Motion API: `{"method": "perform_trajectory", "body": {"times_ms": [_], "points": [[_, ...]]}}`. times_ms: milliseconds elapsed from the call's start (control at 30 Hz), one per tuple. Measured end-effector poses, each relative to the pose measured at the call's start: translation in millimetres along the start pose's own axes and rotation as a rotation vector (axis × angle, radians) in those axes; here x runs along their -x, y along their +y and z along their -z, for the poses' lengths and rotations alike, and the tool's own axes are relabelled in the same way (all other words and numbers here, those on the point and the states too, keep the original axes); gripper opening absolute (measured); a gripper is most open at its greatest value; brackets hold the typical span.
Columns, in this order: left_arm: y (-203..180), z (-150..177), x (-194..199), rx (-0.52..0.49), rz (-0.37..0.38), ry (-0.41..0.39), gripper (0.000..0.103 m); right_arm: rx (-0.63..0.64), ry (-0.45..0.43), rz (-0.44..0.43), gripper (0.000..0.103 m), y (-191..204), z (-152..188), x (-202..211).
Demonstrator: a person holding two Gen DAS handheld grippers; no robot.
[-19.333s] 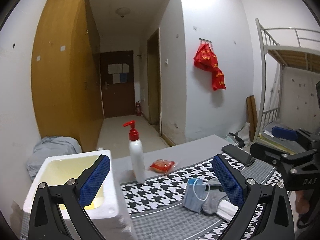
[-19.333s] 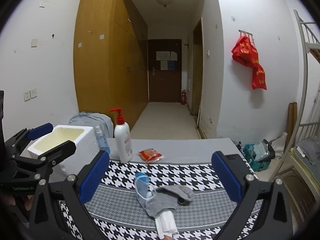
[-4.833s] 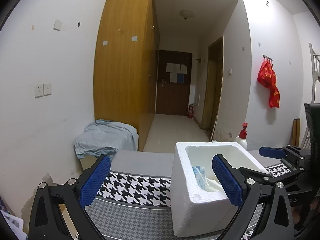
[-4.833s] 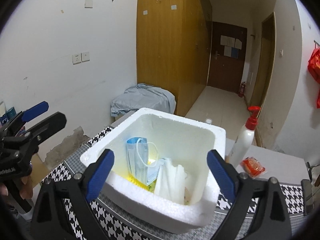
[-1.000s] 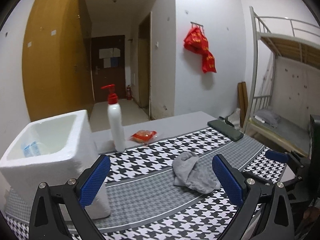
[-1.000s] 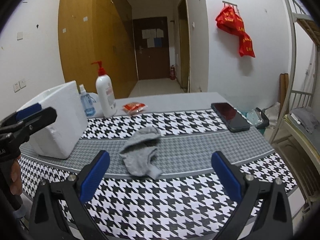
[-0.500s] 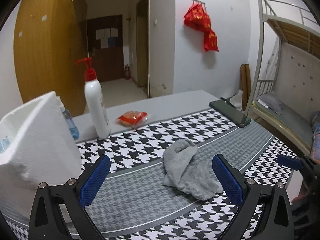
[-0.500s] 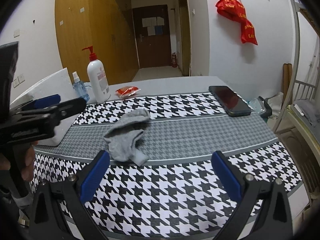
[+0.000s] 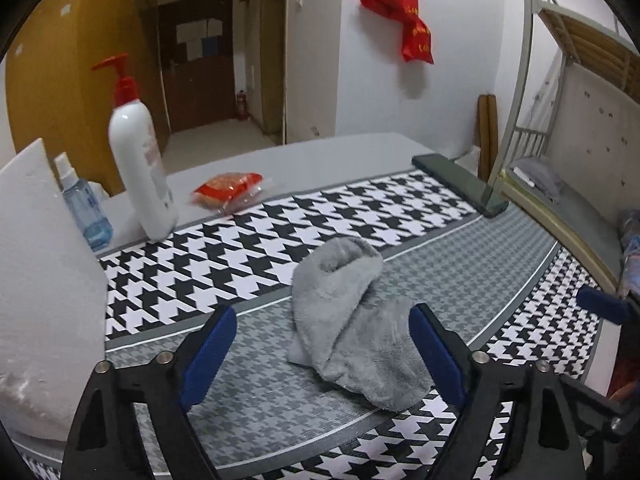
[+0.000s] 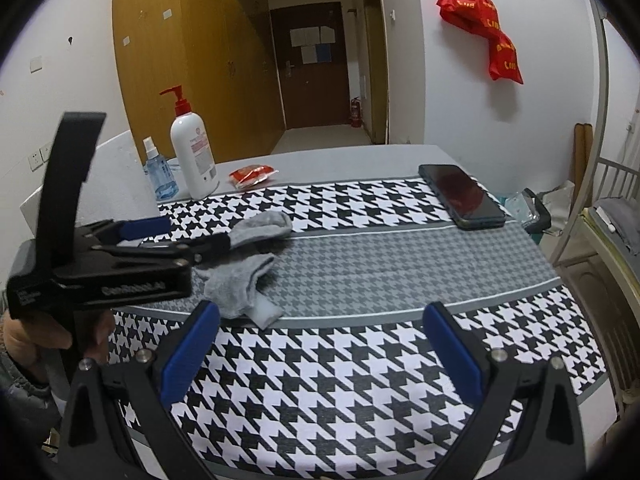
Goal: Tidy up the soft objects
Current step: 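Close the left tool on the grey sock while the right tool approaches the white foam tube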
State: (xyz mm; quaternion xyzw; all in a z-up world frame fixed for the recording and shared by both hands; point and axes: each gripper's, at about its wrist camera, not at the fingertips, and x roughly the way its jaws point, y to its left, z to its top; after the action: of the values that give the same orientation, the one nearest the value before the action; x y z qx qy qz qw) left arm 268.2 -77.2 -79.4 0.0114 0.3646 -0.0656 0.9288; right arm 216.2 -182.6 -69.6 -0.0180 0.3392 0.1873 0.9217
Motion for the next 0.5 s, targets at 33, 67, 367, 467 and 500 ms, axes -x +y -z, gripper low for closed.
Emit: {"method": "perform_trajectory", "body": {"times_ms": [33, 67, 367, 467, 500], "points": [[0, 0, -2, -0.001, 0.001, 0.005, 0.083, 0.003, 0.003, 0.0, 0.103, 0, 0, -1], [-1, 1, -5, 0.0, 0.001, 0.011, 0.082, 0.005, 0.006, -0.002, 0.103, -1, 0, -2], [-3, 5, -21, -0.014, 0.024, 0.06, 0.036, 0.029, 0.02, -0.024, 0.103, 0, -2, -10], [-2, 8, -23, -0.012, 0.027, 0.069, 0.033, 0.036, 0.015, -0.036, 0.103, 1, -2, -9], [-2, 8, -23, -0.013, 0.03, 0.068, 0.033, 0.036, 0.013, -0.038, 0.103, 1, -2, -9]]}}
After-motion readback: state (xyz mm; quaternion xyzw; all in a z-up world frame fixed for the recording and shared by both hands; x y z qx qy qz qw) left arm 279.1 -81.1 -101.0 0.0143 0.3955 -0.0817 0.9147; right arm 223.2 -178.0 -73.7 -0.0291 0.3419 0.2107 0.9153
